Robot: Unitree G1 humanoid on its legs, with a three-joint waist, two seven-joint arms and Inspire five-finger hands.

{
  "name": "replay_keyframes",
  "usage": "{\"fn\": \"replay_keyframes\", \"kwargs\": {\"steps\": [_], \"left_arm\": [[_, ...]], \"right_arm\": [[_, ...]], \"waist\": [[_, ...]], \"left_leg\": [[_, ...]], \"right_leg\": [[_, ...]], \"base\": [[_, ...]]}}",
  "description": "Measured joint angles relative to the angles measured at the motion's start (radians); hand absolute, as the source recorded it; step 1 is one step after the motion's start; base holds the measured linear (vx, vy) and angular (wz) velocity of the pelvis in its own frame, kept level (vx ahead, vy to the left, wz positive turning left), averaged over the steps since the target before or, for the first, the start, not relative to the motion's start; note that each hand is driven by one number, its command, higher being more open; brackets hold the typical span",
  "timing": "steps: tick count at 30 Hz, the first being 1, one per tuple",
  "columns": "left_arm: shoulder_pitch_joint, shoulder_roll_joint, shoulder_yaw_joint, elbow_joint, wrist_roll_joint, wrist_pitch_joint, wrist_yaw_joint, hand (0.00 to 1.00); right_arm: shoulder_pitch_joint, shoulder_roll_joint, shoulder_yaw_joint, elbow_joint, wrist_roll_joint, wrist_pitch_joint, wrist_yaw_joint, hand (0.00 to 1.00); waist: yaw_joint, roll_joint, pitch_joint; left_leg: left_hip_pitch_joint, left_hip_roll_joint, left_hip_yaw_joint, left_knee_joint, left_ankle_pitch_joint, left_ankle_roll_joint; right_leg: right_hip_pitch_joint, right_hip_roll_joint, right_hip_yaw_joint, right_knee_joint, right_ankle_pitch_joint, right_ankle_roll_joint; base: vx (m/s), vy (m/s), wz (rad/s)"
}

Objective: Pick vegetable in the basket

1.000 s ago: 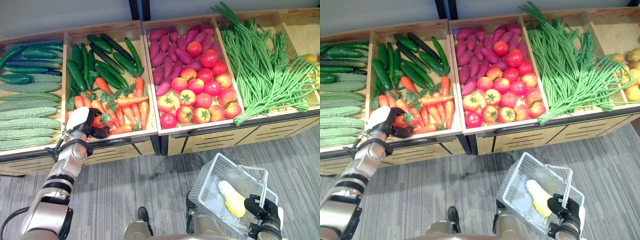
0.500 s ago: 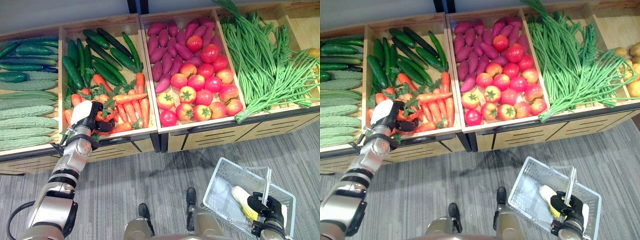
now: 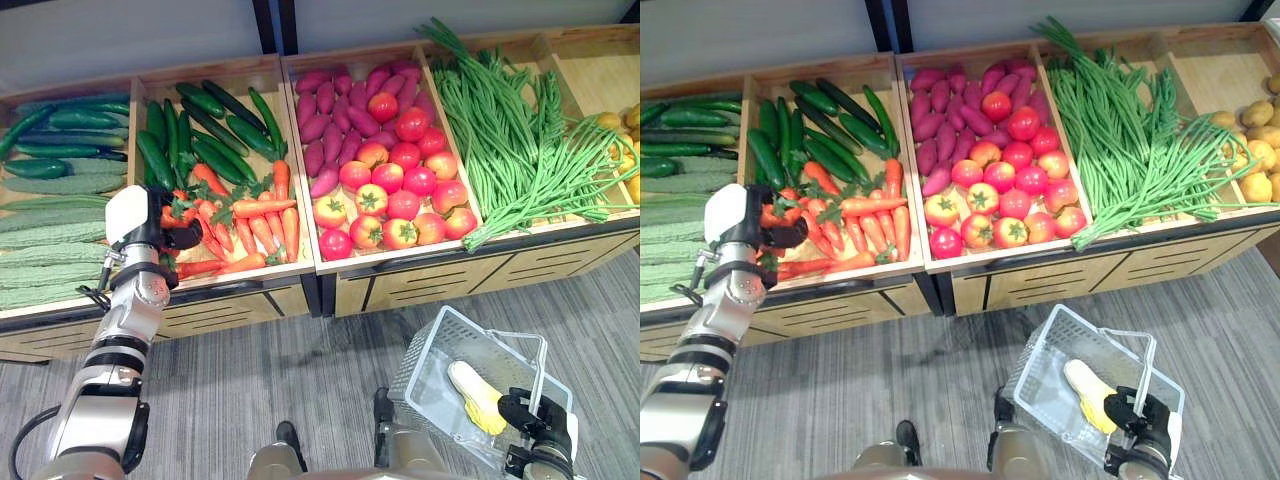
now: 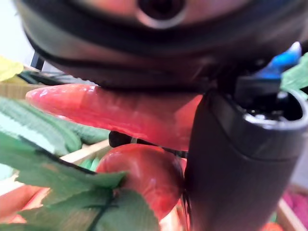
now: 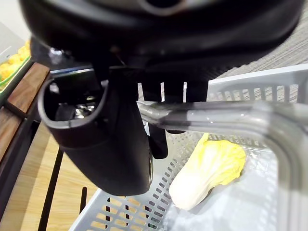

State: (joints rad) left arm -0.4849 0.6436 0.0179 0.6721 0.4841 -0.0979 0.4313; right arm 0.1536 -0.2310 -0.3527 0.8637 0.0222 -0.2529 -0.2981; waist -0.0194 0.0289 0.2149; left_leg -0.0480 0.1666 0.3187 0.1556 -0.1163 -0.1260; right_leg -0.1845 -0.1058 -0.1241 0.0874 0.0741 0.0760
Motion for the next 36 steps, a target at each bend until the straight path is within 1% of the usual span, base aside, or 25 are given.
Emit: {"fn": "replay_keyframes", "kwargs": {"steps": [2,4,5,7,8,13,15,17,21,25,28,31,33,36], "left_arm": [[0.005,0.000,0.002,-0.029,0.001,0.000,0.016,0.00],[0.025,0.000,0.002,-0.064,0.010,-0.003,0.026,0.00],[0.037,0.003,0.002,-0.087,0.019,-0.006,0.032,0.00],[0.048,0.008,0.002,-0.107,0.024,-0.018,0.035,0.00],[0.050,0.010,0.001,-0.111,0.030,-0.029,0.036,0.00],[0.067,0.029,-0.026,-0.182,0.037,-0.057,0.045,0.00],[0.072,0.030,-0.086,-0.206,0.037,-0.078,0.043,0.00],[0.075,0.031,-0.119,-0.230,0.037,-0.094,0.042,0.00],[0.079,0.061,-0.218,-0.335,0.036,-0.149,0.023,0.00],[0.082,0.067,-0.294,-0.416,0.025,-0.215,-0.007,0.00],[0.085,0.068,-0.342,-0.455,0.025,-0.250,-0.010,0.00],[0.086,0.071,-0.381,-0.485,0.016,-0.273,-0.024,0.00],[0.087,0.078,-0.411,-0.524,0.012,-0.295,-0.037,0.00],[0.087,0.079,-0.445,-0.558,-0.002,-0.320,-0.048,0.00]], "right_arm": [[0.016,0.000,-0.002,-0.009,-0.001,0.000,-0.008,0.00],[0.036,0.000,-0.005,-0.014,-0.002,0.000,-0.013,0.00],[0.042,0.000,-0.011,-0.016,-0.004,-0.001,-0.013,0.00],[0.044,0.001,-0.023,-0.016,-0.010,-0.001,-0.013,0.00],[0.048,0.001,-0.033,-0.019,-0.020,-0.001,-0.013,0.00],[0.061,0.002,-0.063,-0.037,-0.022,-0.002,-0.012,0.00],[0.075,0.002,-0.069,-0.065,-0.029,-0.003,-0.012,0.00],[0.078,0.002,-0.075,-0.092,-0.041,-0.003,-0.008,0.00],[0.097,0.002,-0.084,-0.206,-0.059,-0.002,0.036,0.00],[0.105,-0.012,-0.084,-0.272,-0.063,-0.002,0.098,0.00],[0.106,-0.040,-0.083,-0.292,-0.090,-0.002,0.138,0.00],[0.109,-0.062,-0.076,-0.302,-0.101,-0.002,0.173,0.00],[0.121,-0.085,-0.043,-0.328,-0.105,-0.002,0.203,0.00],[0.138,-0.103,0.007,-0.364,-0.134,-0.002,0.243,0.00]], "waist": [[0.003,0.010,-0.009],[0.003,0.018,-0.041],[0.003,0.019,-0.054],[0.004,0.019,-0.056],[0.005,0.018,-0.059],[0.005,0.003,-0.097],[0.005,-0.004,-0.103],[0.003,-0.007,-0.107],[0.002,-0.022,-0.119],[-0.013,-0.029,-0.144],[-0.018,-0.029,-0.151],[-0.023,-0.029,-0.153],[-0.027,-0.029,-0.153],[-0.036,-0.030,-0.154]], "left_leg": [[0.017,0.001,0.000,-0.006,0.000,0.000],[0.034,0.002,0.006,-0.018,0.000,0.000],[0.040,0.001,0.011,-0.023,0.000,0.000],[0.059,0.002,0.022,-0.030,0.000,0.000],[0.075,0.003,0.030,-0.037,0.000,0.000],[0.084,0.005,0.063,-0.047,-0.001,-0.002],[0.110,0.009,0.083,-0.050,-0.005,-0.008],[0.118,0.012,0.097,-0.050,-0.008,-0.010],[0.133,0.021,0.156,-0.036,-0.027,-0.012],[0.148,0.042,0.204,0.000,-0.057,-0.018],[0.165,0.053,0.239,0.027,-0.080,-0.023],[0.174,0.066,0.254,0.055,-0.100,-0.024],[0.172,0.077,0.268,0.083,-0.118,-0.022],[0.171,0.085,0.275,0.100,-0.128,-0.022]], "right_leg": [[0.017,0.003,-0.001,-0.007,0.000,0.000],[0.031,0.006,0.001,-0.018,0.000,0.000],[0.034,0.008,0.005,-0.023,0.002,0.001],[0.053,0.013,0.013,-0.041,0.011,0.001],[0.067,0.017,0.019,-0.052,0.015,0.001],[0.076,0.029,0.051,-0.099,0.044,0.000],[0.096,0.038,0.068,-0.115,0.052,-0.002],[0.098,0.043,0.081,-0.116,0.054,-0.004],[0.102,0.059,0.137,-0.145,0.080,-0.007],[0.103,0.079,0.182,-0.146,0.087,-0.005],[0.109,0.089,0.213,-0.143,0.090,-0.001],[0.119,0.097,0.229,-0.143,0.091,0.000],[0.118,0.103,0.242,-0.142,0.093,0.004],[0.118,0.107,0.248,-0.140,0.094,0.004]], "base": [[0.00,0.000,0.00],[0.01,-0.011,-0.06],[0.02,-0.005,-0.09],[0.02,0.000,-0.15],[0.01,0.000,-0.18],[0.01,0.000,-0.20],[0.00,-0.007,-0.25],[-0.03,-0.006,-0.26],[-0.04,0.000,-0.41],[-0.01,0.004,-0.36],[0.00,0.014,-0.36],[-0.01,0.019,-0.21],[-0.02,0.018,-0.18],[0.00,0.016,-0.09]]}}
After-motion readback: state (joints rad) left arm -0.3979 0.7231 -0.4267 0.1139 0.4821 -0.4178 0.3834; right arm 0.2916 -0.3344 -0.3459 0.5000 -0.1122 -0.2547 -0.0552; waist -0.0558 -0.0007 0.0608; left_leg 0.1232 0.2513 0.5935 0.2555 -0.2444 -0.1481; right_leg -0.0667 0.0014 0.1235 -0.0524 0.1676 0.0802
